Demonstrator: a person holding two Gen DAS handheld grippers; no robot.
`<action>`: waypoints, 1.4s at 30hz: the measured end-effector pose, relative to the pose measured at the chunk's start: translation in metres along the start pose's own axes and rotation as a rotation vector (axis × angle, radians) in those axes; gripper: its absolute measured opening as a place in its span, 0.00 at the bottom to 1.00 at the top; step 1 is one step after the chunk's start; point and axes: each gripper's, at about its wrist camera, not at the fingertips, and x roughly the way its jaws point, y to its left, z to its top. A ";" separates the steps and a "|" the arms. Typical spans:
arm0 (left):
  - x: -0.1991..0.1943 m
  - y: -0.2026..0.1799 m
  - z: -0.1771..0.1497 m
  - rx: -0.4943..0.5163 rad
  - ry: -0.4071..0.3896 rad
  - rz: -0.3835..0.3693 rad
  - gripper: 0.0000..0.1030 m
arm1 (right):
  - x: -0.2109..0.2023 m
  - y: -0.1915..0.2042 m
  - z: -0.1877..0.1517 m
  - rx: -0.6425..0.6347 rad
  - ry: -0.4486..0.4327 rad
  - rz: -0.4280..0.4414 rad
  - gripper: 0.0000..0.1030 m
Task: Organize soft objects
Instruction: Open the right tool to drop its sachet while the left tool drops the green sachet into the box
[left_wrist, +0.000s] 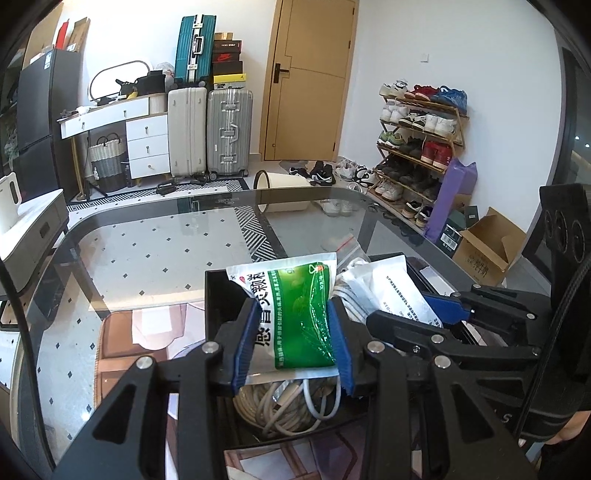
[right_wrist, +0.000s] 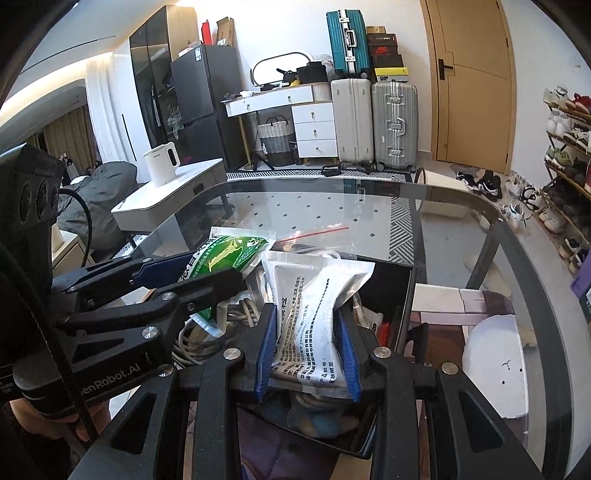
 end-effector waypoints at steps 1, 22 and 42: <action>0.000 0.000 0.000 -0.004 0.001 -0.002 0.37 | 0.000 0.000 0.000 -0.005 0.001 0.000 0.31; -0.035 0.003 -0.010 -0.028 -0.016 0.059 1.00 | -0.048 -0.003 -0.019 -0.052 -0.095 -0.024 0.95; -0.080 0.003 -0.045 0.005 -0.098 0.107 1.00 | -0.085 0.011 -0.050 -0.047 -0.199 -0.043 0.99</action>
